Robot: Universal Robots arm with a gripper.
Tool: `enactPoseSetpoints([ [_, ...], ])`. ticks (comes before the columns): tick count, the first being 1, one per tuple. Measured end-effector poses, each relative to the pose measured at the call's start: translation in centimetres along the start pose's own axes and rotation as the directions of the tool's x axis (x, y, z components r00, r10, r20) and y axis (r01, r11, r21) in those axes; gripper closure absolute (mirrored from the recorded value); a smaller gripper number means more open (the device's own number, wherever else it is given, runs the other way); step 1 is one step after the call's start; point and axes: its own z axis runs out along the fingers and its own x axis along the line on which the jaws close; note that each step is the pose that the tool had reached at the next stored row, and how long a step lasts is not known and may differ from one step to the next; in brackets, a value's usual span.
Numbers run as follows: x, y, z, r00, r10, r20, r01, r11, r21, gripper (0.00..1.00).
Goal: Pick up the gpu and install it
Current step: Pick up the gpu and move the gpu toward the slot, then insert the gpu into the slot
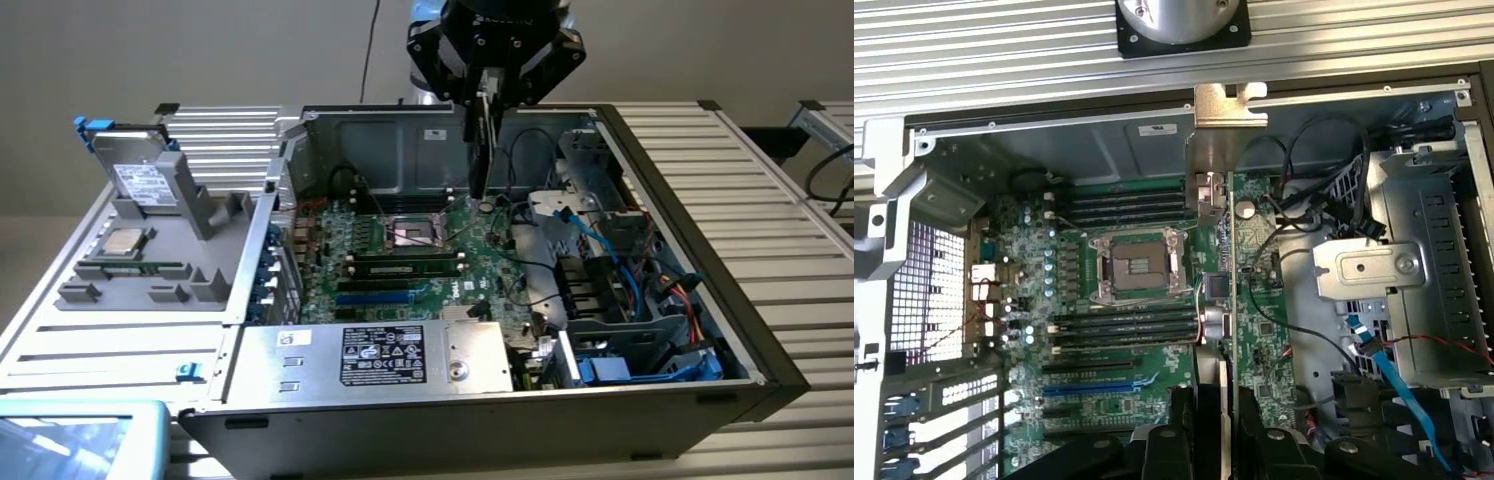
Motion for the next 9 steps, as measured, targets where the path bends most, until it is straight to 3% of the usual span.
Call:
enactPoseSetpoints([
  [6,0.0,0.0,0.0,1.0,-0.001,-0.0002,0.001,1.0,-0.0001,0.72],
  [9,-0.01,0.0,0.0,0.9989,-0.047,-0.0083,0.047,0.9989,0.0004,0.72],
])
